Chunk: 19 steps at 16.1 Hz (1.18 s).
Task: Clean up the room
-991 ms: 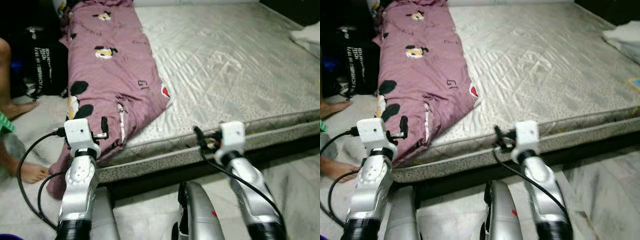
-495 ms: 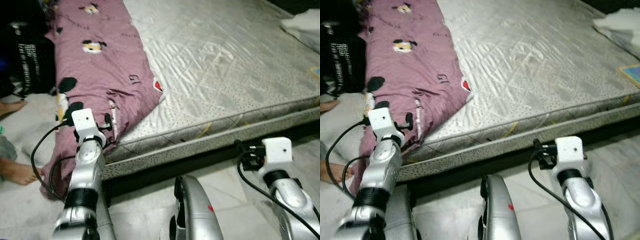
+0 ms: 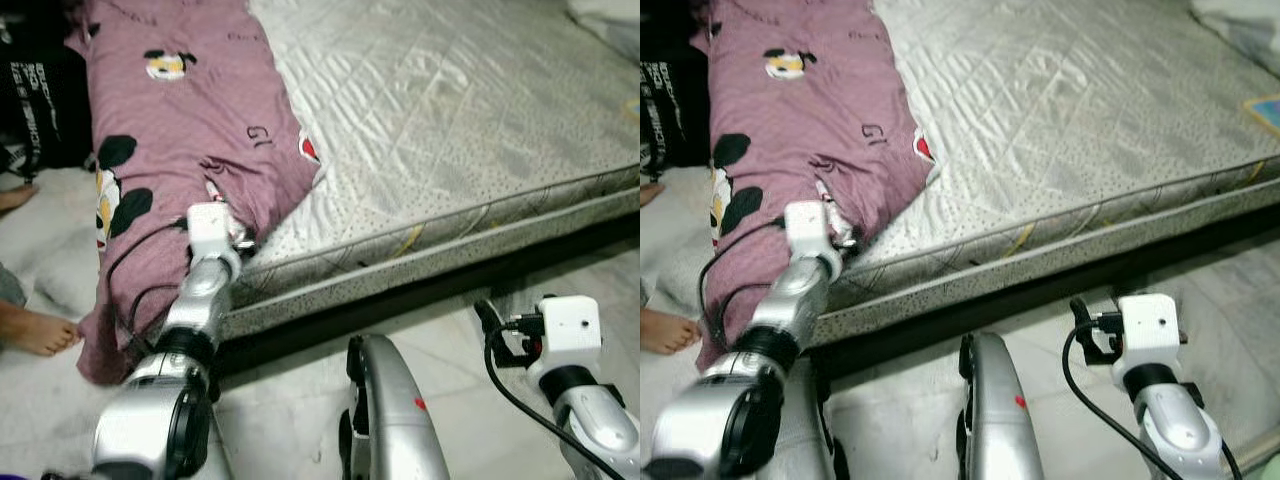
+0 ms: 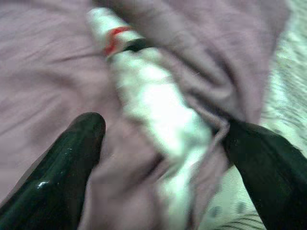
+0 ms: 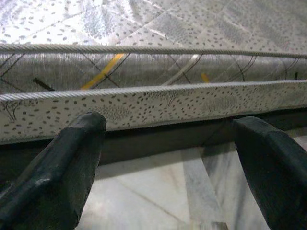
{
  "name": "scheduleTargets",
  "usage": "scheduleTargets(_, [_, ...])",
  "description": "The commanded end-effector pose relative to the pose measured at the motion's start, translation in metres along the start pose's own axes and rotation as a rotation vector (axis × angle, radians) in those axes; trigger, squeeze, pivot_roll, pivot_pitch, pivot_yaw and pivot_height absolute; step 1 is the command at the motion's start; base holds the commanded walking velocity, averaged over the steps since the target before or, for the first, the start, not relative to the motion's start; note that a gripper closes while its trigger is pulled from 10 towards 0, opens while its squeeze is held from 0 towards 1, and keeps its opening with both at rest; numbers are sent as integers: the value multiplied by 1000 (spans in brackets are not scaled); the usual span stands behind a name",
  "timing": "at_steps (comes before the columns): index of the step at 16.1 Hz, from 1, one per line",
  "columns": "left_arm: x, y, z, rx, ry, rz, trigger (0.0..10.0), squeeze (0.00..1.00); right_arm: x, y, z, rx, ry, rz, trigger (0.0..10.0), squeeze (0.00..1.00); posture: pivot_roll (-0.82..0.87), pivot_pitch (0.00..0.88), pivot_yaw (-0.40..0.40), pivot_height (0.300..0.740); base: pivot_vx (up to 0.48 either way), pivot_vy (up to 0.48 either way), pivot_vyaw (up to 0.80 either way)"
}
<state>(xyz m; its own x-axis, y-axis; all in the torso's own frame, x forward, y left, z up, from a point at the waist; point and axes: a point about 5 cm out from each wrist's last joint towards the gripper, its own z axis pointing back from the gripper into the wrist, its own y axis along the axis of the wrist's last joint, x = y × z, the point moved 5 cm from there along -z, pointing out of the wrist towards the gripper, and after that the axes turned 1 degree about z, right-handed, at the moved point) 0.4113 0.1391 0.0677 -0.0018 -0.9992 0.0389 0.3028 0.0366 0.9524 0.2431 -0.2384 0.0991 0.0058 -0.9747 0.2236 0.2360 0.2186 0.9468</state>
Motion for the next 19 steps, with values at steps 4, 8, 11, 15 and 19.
scheduleTargets(4, [87, -20, 11, -37, -378, -305, 10000, 0, 0, 4, -3, -4, -5, -5, 10000, 0, -222, 178, -46, 530, 0, 0, 0])
scheduleTargets(8, [120, -57, 32, -89, -553, -377, 10000, 0, -4, 7, -12, 4, -1, -6, 10000, 0, -214, 156, -43, 530, 0, 0, 0])
scheduleTargets(11, [143, -66, 49, -54, -732, -492, 10000, 0, -8, 10, -22, 20, 1, -14, 10000, 0, -190, 129, -35, 530, 0, 0, 0])
scheduleTargets(15, [156, -9, 52, 205, -761, -394, 10000, 0, -15, 14, -33, 45, 6, -28, 10000, 0, -163, 106, -29, 530, 0, 0, 0])
scheduleTargets(19, [130, 84, 49, 548, -566, -292, 10000, 0, -19, 15, -39, 55, -3, -37, 10000, 0, -143, 94, -27, 530, 0, 0, 0])
